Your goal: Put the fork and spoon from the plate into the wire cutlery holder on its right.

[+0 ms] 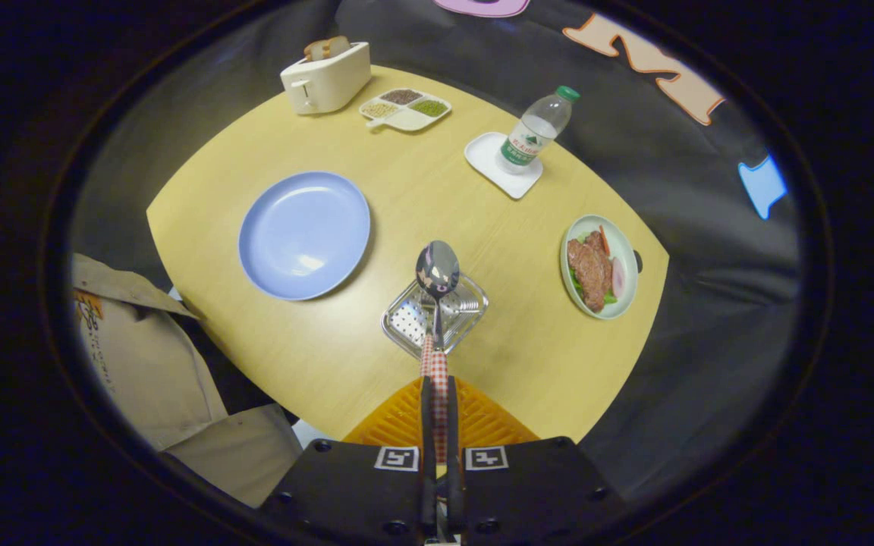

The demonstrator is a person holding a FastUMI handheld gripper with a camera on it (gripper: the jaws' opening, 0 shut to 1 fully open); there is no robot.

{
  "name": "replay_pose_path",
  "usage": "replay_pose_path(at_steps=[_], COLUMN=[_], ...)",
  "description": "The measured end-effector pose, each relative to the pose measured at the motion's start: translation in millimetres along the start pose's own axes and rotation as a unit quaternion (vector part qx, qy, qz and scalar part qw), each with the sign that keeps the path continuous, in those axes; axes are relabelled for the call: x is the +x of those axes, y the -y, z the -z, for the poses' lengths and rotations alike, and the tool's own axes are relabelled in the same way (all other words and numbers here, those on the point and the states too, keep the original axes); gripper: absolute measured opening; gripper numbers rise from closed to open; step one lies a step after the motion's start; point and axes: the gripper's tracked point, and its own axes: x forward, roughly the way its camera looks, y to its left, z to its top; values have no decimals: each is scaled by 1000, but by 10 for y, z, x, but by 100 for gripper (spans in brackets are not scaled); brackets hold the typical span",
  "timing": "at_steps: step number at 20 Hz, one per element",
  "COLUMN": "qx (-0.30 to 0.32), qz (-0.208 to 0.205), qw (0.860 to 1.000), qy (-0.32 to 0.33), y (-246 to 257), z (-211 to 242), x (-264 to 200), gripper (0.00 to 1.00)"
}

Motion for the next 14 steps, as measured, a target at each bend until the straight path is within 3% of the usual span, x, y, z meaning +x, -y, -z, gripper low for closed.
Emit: replay_pose_path(at_steps=[14], qx=[-34], qz=[-21], qw=[991], qy=[-126], y=[101], z=[148], x=[353], gripper=[9])
